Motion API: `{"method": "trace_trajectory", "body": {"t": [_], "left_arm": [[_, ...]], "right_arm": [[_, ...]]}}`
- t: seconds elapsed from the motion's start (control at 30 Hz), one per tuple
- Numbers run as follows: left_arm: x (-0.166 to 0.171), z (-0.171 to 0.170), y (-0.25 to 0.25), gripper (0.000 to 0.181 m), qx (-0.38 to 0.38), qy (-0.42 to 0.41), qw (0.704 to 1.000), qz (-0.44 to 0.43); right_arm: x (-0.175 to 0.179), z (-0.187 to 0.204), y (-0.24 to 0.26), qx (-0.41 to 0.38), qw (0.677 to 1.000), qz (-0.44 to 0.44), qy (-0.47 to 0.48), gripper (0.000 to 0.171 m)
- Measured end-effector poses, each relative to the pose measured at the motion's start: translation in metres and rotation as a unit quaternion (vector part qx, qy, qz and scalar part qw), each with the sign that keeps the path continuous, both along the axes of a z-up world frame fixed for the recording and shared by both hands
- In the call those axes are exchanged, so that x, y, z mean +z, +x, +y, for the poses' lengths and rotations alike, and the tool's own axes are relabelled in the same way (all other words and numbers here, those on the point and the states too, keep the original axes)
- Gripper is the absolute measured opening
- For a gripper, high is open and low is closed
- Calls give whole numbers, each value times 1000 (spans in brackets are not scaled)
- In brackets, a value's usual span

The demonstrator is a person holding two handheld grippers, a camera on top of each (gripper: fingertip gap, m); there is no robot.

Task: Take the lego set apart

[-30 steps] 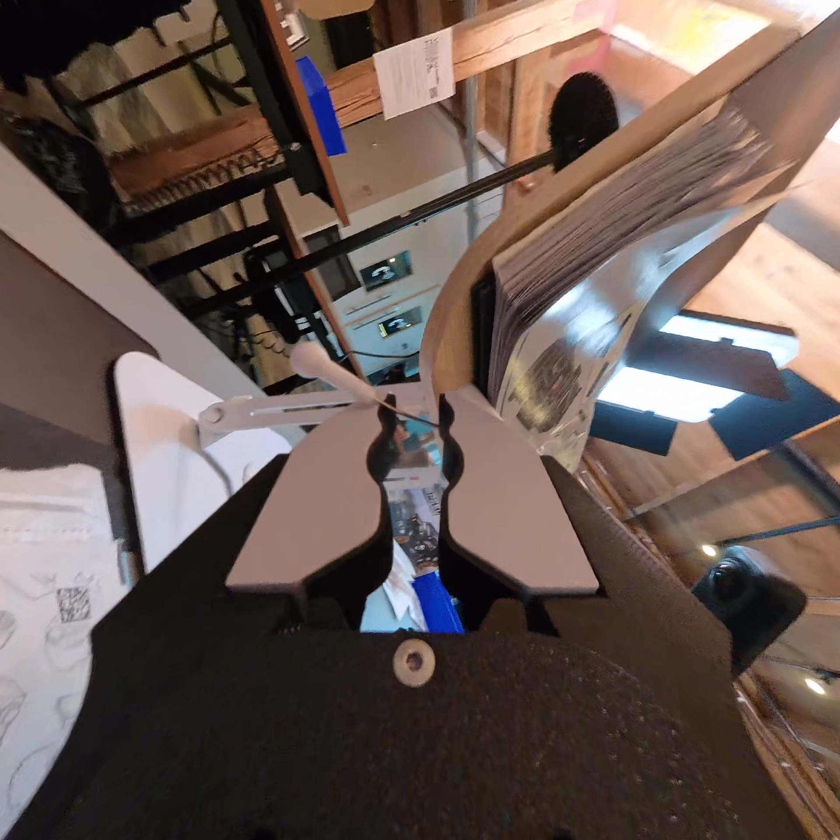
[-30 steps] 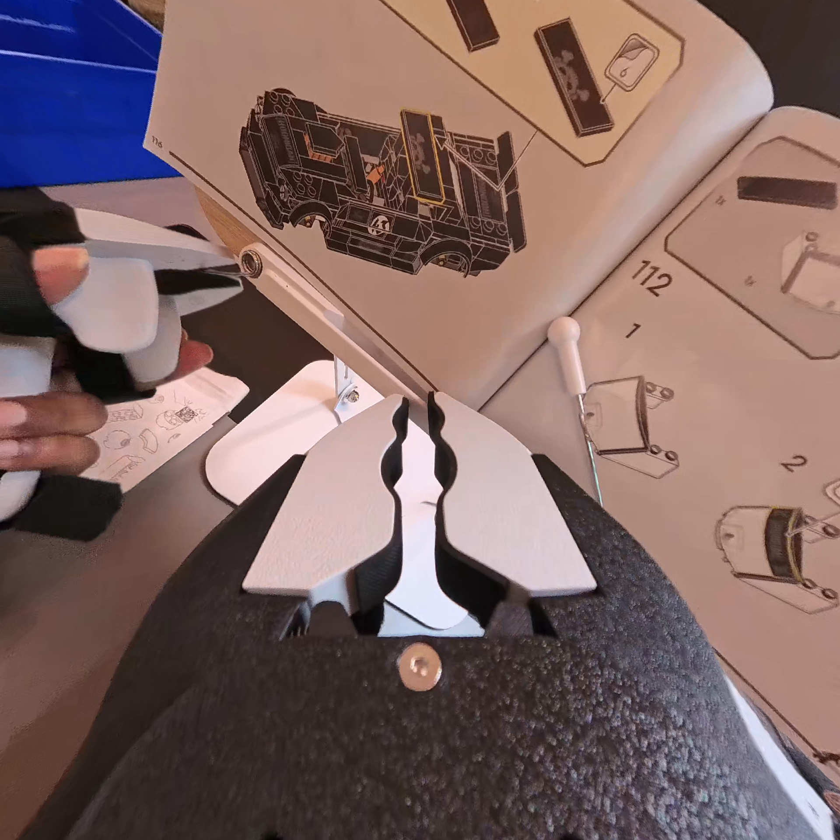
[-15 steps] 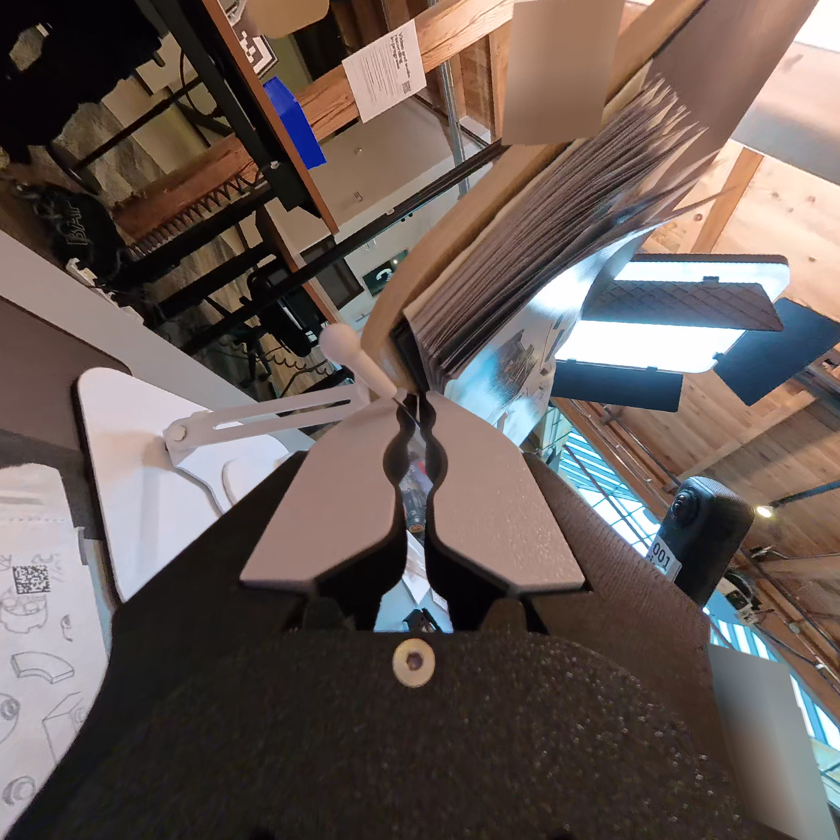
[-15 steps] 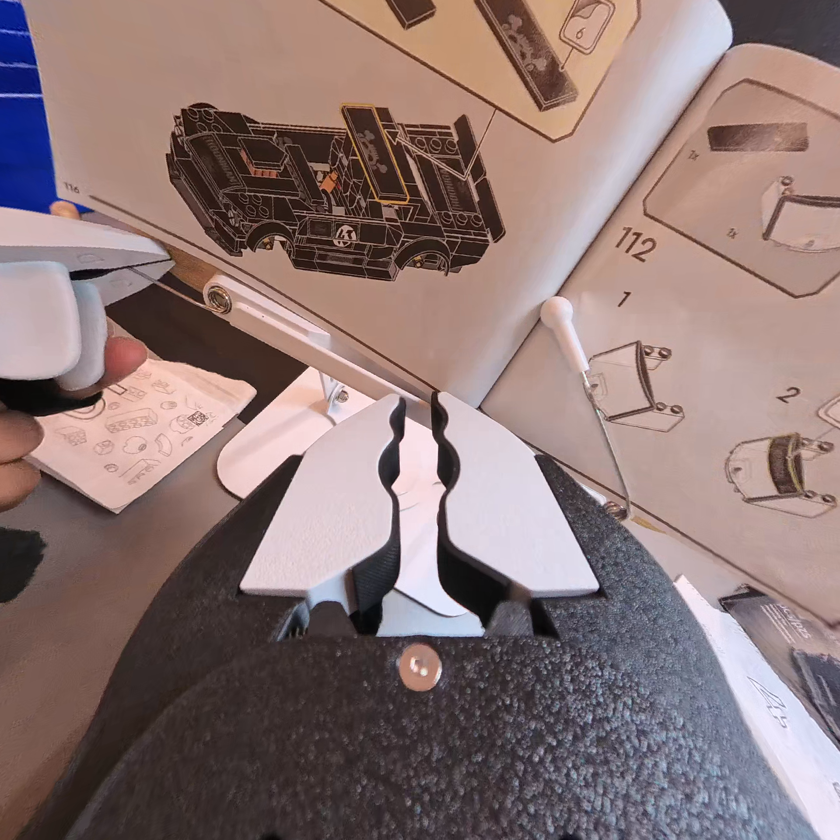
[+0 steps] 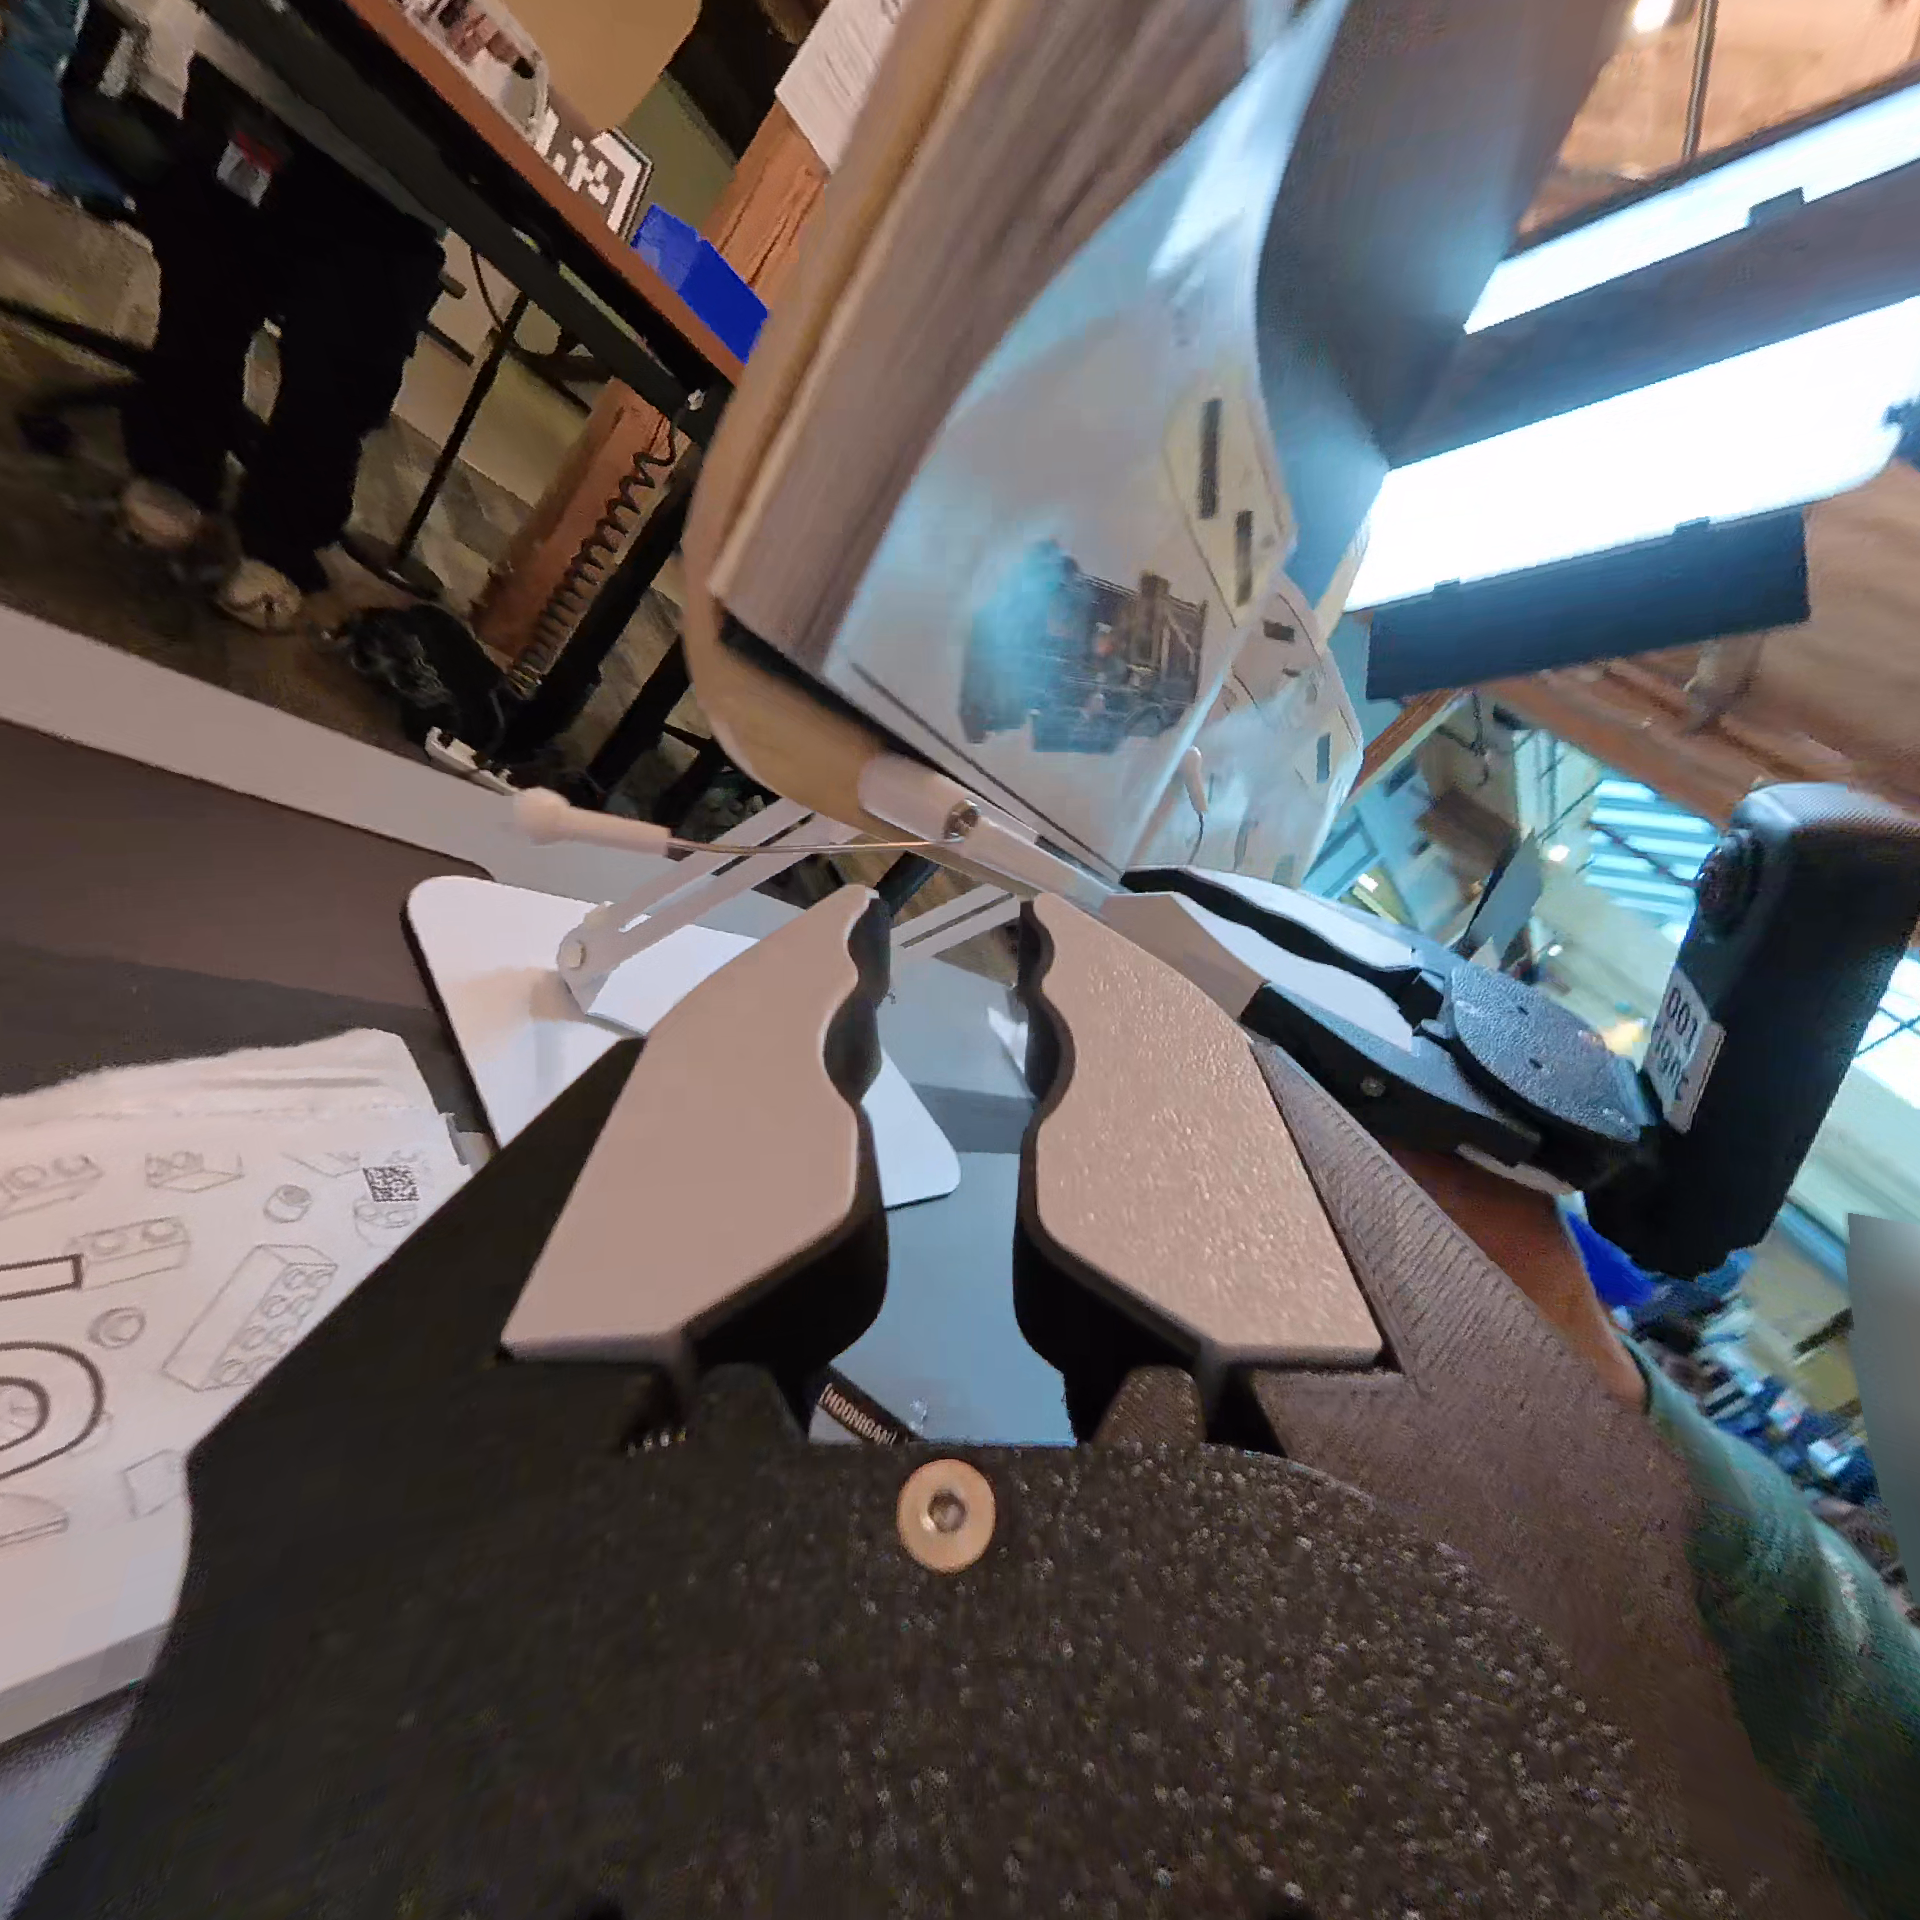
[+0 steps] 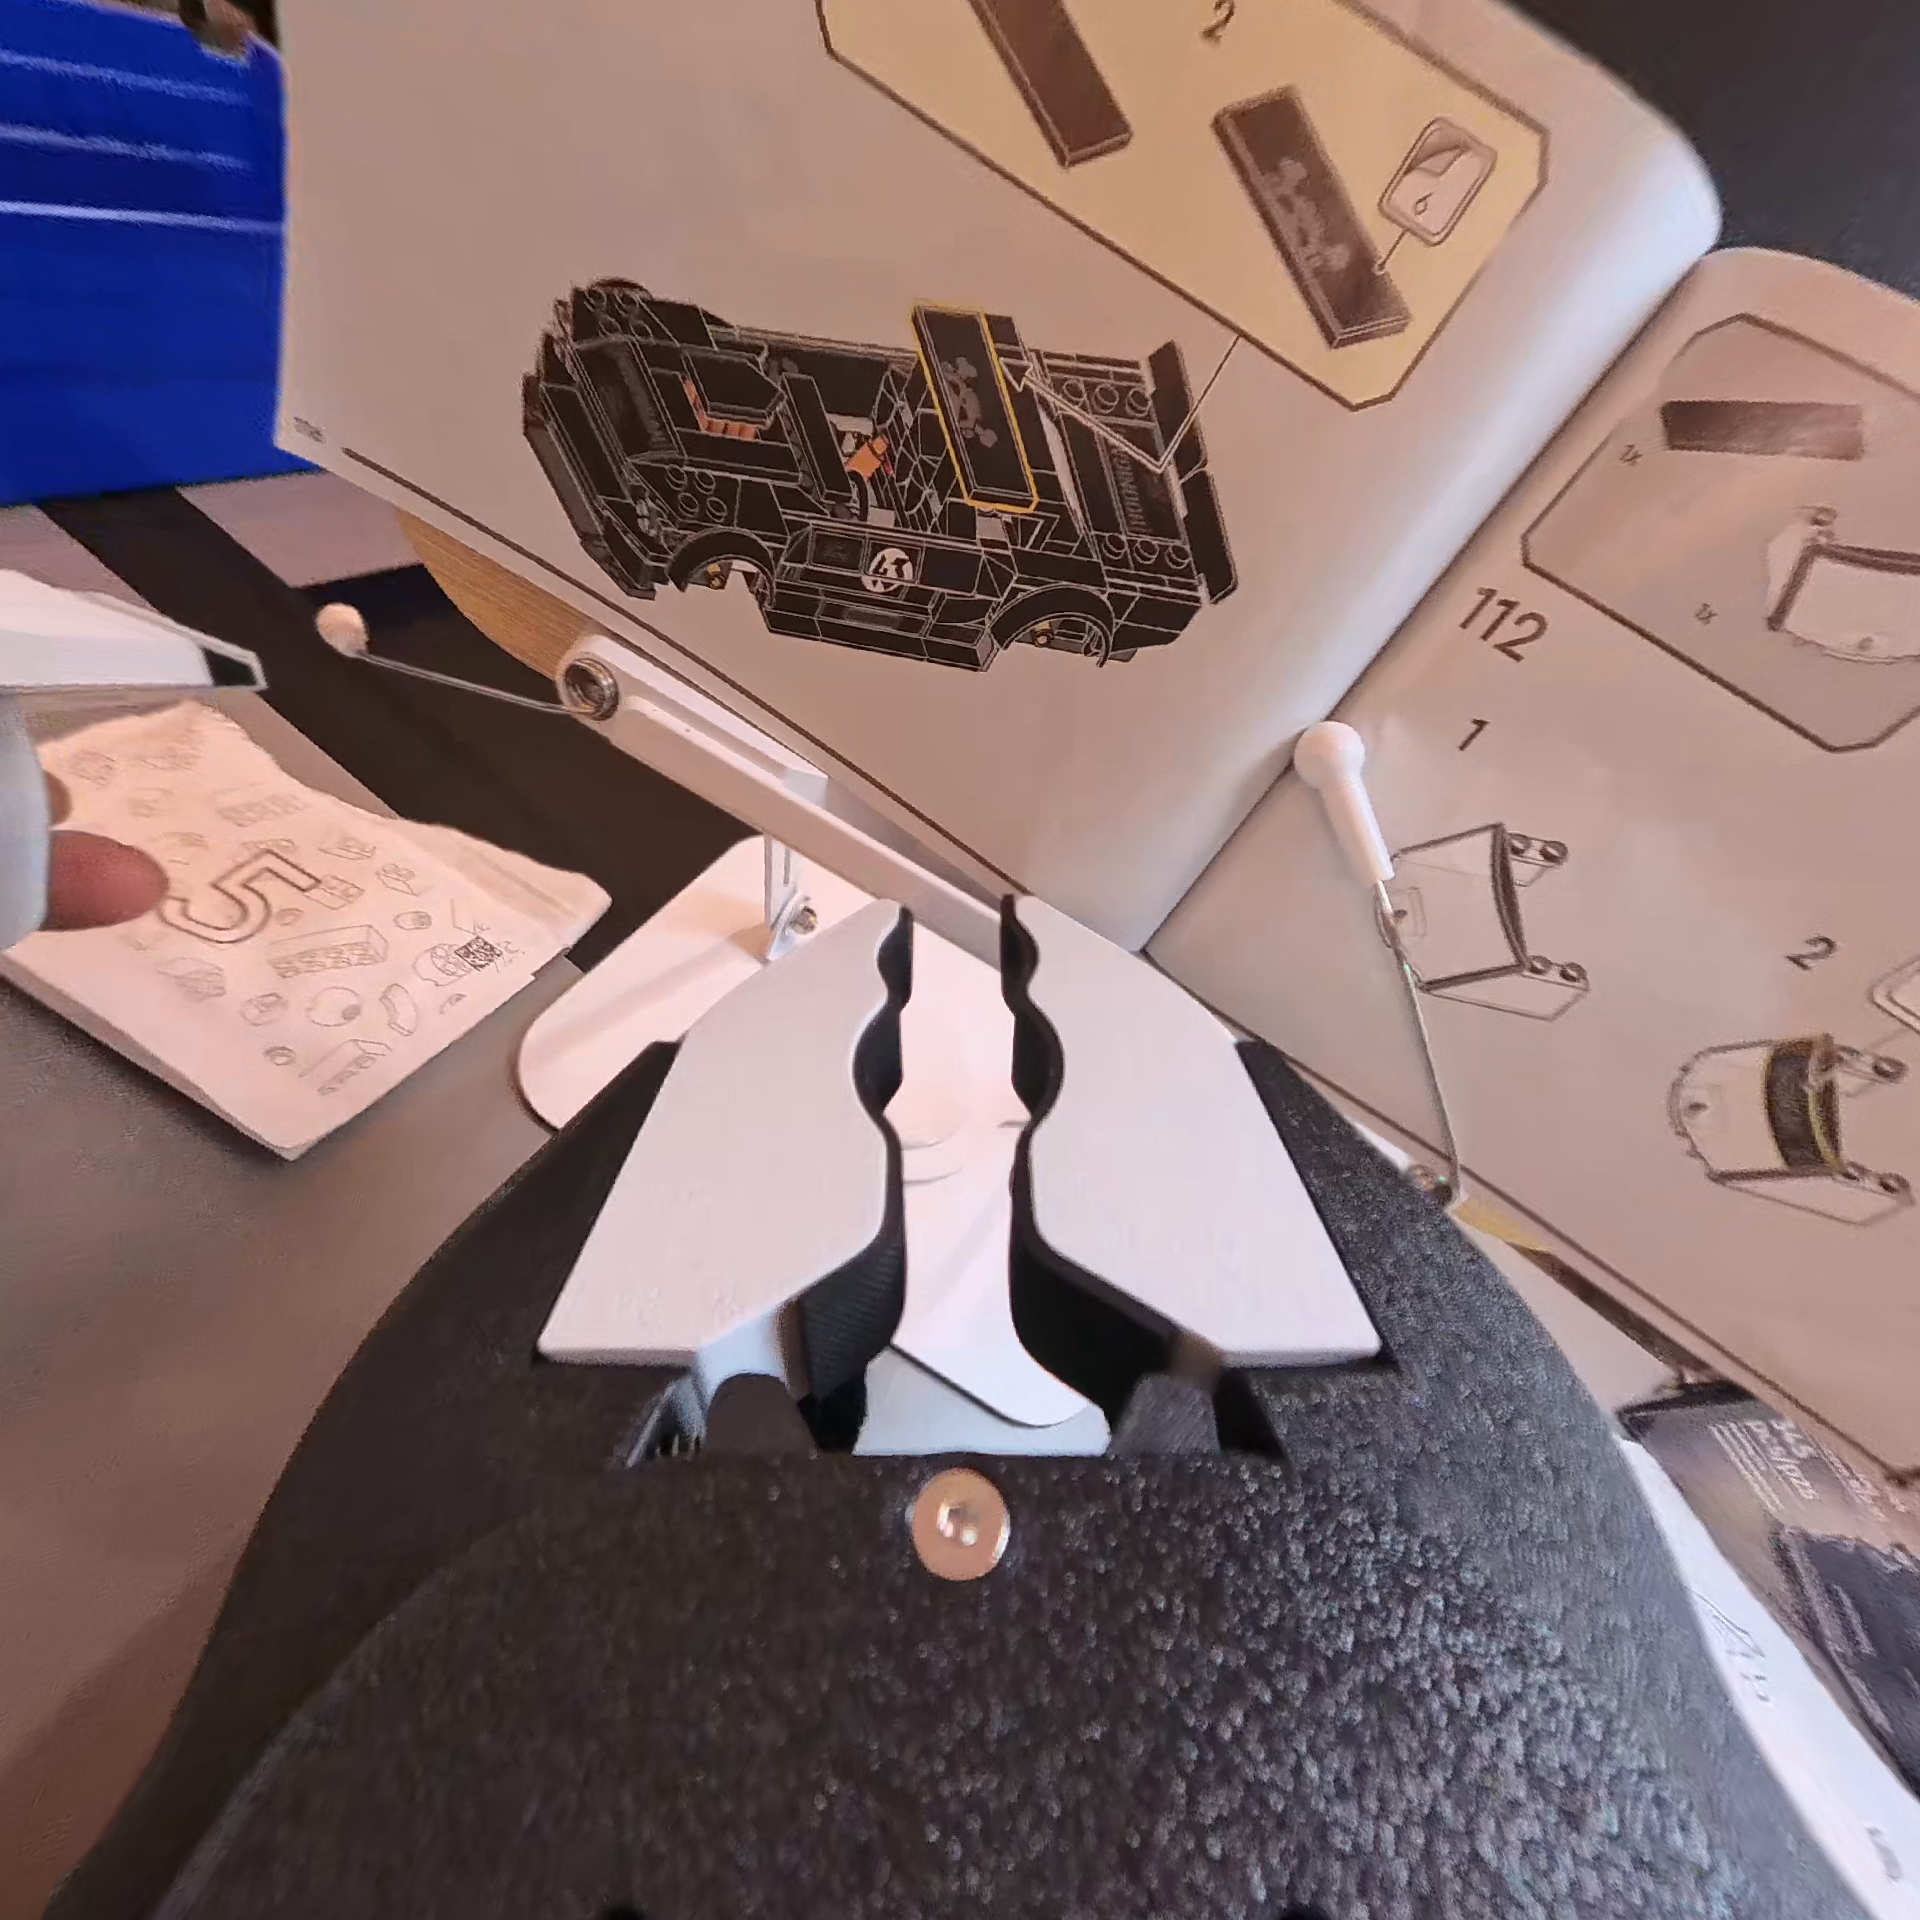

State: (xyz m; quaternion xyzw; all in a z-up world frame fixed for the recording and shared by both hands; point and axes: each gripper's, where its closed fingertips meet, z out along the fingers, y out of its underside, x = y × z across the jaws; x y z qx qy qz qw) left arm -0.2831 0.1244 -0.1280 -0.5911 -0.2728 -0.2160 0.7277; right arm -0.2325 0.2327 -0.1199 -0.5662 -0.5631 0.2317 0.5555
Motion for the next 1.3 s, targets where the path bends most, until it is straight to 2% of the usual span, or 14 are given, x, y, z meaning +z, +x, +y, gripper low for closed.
{"method": "trace_trajectory", "body": {"t": [0.1,0.17,0.33,0.47,0.6,0.67,0.77,0.93,1.1,1.3], "left_arm": [[11,-6,15,20,-9,-9,998,56],[16,-8,31,12,-31,-21,994,103],[25,-15,63,0,-59,-47,968,239],[34,-27,61,0,-3,-75,936,344],[39,-37,45,0,70,-113,904,405],[40,-42,39,0,93,-125,893,423],[42,-47,33,0,114,-140,878,443],[38,-45,35,0,113,-151,873,451],[26,-38,37,1,98,-165,872,450],[15,-35,23,13,104,-187,872,441]], "right_arm": [[7,-14,18,16,999,36,-14,18],[10,-27,37,35,997,56,-28,20],[5,-47,100,64,994,71,-50,31],[12,-39,142,46,993,109,-29,35],[20,-29,161,20,985,168,-38,29],[20,-25,164,11,985,173,-23,22],[23,-25,168,16,981,191,-10,0],[16,-30,169,23,980,195,-37,0],[3,-36,162,33,983,177,-21,0],[-6,-34,159,31,985,169,-30,2]]}}
